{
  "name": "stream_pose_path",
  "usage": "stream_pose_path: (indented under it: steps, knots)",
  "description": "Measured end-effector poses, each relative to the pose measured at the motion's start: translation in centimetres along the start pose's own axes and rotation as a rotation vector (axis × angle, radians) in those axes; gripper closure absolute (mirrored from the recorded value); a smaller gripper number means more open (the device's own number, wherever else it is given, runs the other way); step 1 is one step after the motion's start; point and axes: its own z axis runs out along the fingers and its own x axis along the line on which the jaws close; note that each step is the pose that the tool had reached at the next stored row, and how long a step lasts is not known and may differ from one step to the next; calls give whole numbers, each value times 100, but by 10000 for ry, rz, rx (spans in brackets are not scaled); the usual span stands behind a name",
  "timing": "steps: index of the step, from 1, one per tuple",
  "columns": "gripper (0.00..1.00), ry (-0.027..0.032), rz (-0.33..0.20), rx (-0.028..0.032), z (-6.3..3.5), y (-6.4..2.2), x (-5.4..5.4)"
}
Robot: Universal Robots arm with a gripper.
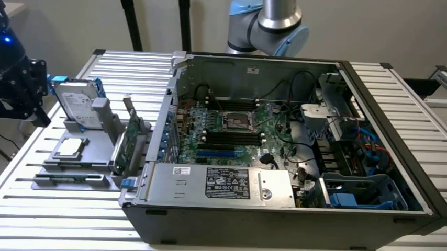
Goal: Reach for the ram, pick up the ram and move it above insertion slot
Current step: 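Pick up the ram and move it above insertion slot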
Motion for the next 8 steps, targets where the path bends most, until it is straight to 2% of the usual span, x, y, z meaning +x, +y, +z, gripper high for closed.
stream_pose_path:
  steps: [5, 8]
  knots:
    - [89, 5, -837, 32, 6, 0, 0]
    - [89, 7, -844, 32, 6, 0, 0]
